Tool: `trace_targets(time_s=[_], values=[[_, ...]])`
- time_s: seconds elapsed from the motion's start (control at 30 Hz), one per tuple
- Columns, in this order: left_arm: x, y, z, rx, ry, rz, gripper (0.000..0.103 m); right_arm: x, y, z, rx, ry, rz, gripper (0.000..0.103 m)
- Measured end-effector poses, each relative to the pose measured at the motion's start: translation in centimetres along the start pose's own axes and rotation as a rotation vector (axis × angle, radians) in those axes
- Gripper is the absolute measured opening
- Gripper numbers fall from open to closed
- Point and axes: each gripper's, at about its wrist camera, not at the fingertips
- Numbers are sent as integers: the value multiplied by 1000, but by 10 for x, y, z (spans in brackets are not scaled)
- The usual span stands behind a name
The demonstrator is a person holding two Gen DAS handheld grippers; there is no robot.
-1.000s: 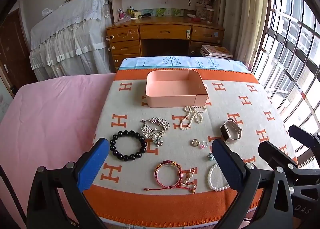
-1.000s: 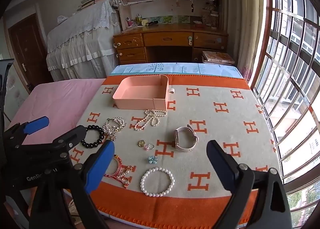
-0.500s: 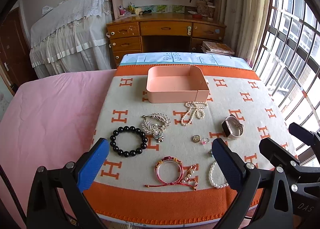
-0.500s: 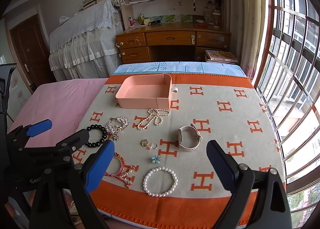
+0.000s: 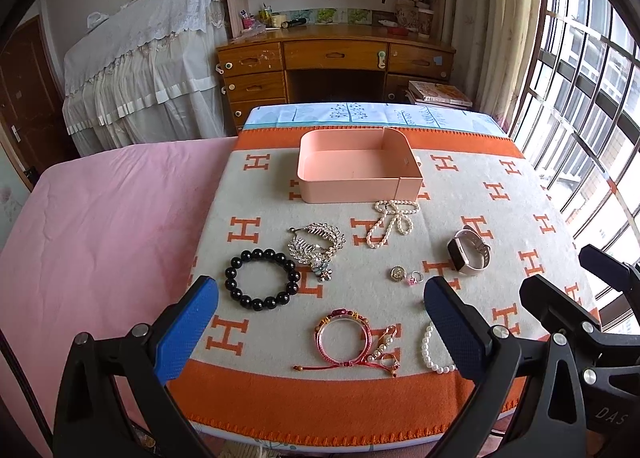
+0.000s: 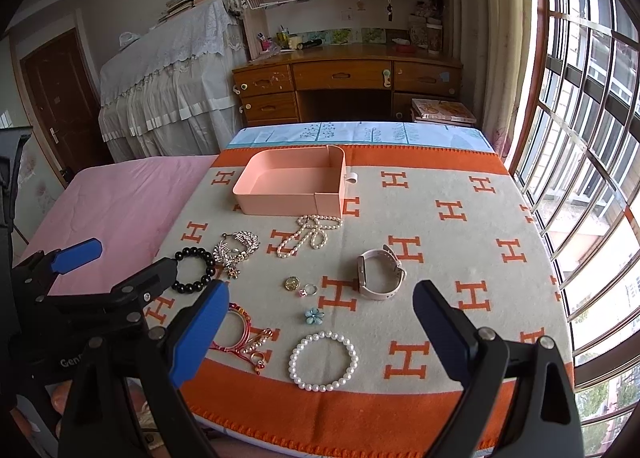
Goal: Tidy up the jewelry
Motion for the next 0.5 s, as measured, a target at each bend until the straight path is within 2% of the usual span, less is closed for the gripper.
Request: trace_targets(time_s=[0.5], values=[[3, 7, 4, 0, 13, -2, 101, -1, 5, 6, 2, 0, -4, 94]])
Point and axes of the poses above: each gripper's, at about its wrist camera, not at the fingertips, and x roughly against the way its jaws point, y to its left, z to its underside, and after that the axes turned 1 degree about y, right-handed
